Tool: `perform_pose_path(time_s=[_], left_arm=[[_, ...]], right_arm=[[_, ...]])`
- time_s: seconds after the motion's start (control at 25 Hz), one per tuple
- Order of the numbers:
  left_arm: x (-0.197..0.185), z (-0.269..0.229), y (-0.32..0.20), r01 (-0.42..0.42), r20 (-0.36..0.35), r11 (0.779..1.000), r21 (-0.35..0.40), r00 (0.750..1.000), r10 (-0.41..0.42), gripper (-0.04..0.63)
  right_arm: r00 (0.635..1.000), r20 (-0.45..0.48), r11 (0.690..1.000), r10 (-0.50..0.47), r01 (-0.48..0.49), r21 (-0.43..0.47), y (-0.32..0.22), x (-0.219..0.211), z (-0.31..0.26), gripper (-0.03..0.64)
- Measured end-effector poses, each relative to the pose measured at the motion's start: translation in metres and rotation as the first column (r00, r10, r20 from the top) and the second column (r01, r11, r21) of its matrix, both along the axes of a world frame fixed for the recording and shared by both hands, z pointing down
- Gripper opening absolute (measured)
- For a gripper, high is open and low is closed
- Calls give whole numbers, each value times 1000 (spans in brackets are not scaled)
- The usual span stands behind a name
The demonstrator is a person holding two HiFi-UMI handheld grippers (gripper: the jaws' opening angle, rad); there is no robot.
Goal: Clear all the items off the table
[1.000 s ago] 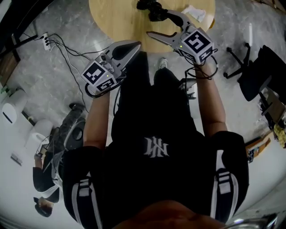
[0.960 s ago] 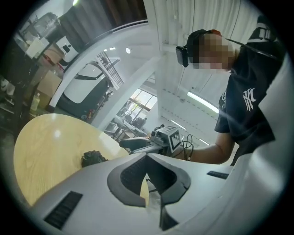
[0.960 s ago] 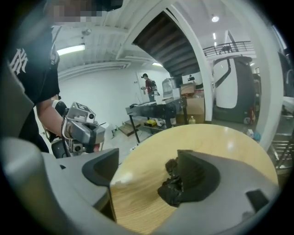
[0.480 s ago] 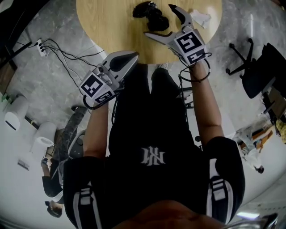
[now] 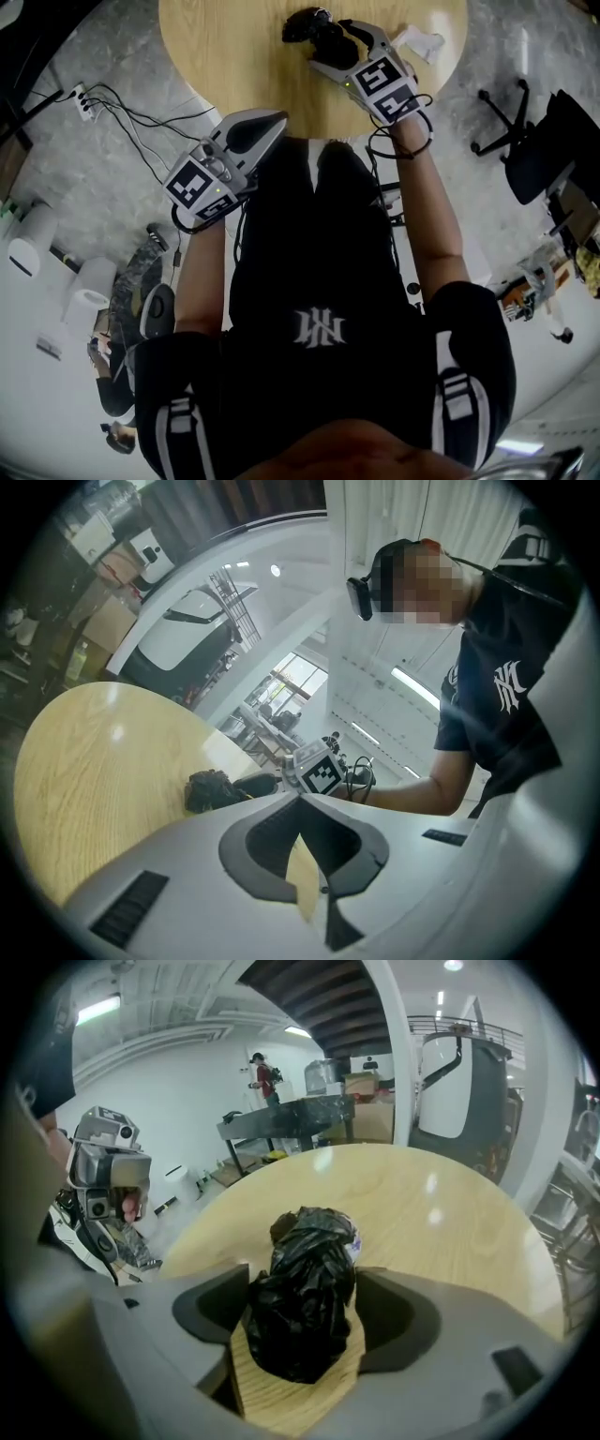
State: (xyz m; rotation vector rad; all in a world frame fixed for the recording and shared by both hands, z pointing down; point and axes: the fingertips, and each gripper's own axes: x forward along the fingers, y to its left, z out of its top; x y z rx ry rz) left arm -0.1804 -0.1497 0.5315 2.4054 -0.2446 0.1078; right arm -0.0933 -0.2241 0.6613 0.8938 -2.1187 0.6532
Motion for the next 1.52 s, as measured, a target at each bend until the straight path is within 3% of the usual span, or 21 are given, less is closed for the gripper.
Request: perform_pose_path(time_s=[0.24,0.56,0.8,1.16,1.32,1.52], left_arm=[[-13,-11,-2,18,-13,999,33,1000,-18,12],[0,-55,0,26,-29,992,121,999,-23,12],[21,-90,6,-48,-85,979,198,994,66,12],[163,-128,48,-244,-66,924,293,959,274,12],[232,-131,70,-279,-38,905,320,951,306,12],[328,-124,93,-288,-26,904,317,950,312,12]], right_arm=[[1000,-23,1000,-13,13,-28,7,-5,-5,224],[997,77,997,1,-7,78,20,-6,-106,170],[986,156,976,60,-91,196,34,5,-194,155],[952,191,896,241,-294,333,94,142,-256,141],[924,215,853,316,-376,361,128,222,-259,138],[886,257,801,386,-460,383,170,340,-256,136]])
